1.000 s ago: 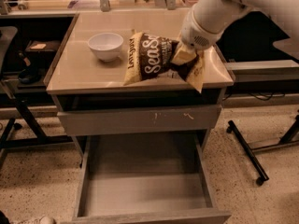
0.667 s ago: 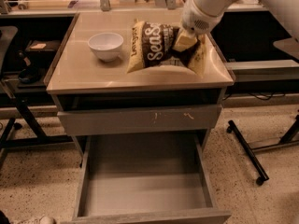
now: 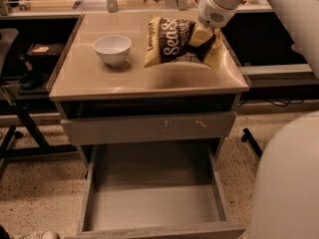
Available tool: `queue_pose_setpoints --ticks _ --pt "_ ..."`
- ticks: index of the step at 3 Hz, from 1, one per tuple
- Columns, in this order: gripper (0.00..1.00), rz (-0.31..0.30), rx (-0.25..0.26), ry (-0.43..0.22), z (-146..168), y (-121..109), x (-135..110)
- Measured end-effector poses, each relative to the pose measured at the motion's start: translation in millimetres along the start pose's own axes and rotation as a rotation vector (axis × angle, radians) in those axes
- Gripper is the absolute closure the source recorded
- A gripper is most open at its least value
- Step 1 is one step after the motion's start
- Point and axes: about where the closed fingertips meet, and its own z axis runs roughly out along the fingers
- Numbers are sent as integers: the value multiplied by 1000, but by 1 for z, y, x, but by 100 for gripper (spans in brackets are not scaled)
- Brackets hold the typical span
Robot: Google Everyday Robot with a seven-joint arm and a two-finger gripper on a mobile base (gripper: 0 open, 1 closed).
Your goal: Pick brown chip bag from middle drawer and place on counter
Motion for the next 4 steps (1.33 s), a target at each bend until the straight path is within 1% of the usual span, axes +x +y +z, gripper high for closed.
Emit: queue_pose_setpoints --ticks 1,2,3,4 --pt "100 25 -16 -3 18 -7 17" --pt "100 37 -35 -3 31 -8 27" --pt "100 34 -61 -11 46 -2 28" --pt "82 34 -61 -11 46 -2 28"
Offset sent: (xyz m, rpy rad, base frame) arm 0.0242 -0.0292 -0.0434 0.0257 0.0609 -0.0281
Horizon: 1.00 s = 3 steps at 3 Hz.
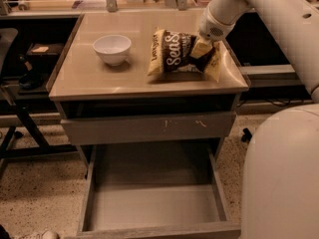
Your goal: Pick brown chip bag from middle drawer and place on counter
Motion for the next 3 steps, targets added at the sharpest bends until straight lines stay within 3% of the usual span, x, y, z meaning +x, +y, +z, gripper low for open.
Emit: queue_pose_setpoints --ticks 3 --pt "12 0 0 0 0 0 0"
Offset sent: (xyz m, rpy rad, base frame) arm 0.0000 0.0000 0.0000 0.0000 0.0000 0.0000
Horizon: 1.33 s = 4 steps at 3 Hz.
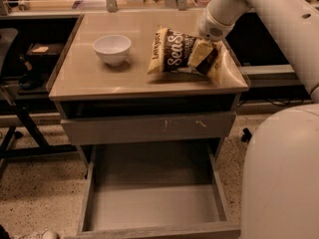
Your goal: Pick brown chip bag from middle drawer and place on counter
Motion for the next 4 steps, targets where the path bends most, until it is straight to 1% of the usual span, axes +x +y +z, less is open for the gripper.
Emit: queue_pose_setpoints --ticks 1,2,3,4 --pt "0 0 0 0 0 0 0" --pt "0 0 0 0 0 0 0" --pt "0 17 42 0 -24 -11 -10" --pt "0 53 179 51 -98 -32 -14"
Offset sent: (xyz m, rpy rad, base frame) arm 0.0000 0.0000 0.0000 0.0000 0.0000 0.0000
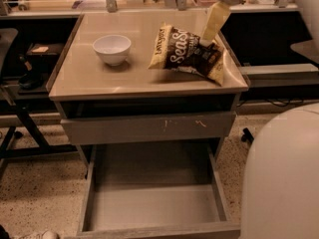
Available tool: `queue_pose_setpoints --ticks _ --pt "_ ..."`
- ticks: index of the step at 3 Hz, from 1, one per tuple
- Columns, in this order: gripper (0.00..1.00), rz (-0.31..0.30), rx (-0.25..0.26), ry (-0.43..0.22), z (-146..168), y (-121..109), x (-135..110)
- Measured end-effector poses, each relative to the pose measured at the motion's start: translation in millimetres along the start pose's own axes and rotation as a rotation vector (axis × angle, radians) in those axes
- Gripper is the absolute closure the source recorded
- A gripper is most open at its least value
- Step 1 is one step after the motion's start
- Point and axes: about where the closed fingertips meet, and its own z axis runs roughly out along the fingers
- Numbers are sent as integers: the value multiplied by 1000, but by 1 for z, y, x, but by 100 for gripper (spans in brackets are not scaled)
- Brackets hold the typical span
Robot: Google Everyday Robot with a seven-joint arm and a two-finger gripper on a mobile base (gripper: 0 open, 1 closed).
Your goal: Pick brown chip bag from middle drawer and place on counter
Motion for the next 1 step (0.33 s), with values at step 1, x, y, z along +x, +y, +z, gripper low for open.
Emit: queue_pose_setpoints --ticks 1 --pt "0 5 30 8 -14 -7 2"
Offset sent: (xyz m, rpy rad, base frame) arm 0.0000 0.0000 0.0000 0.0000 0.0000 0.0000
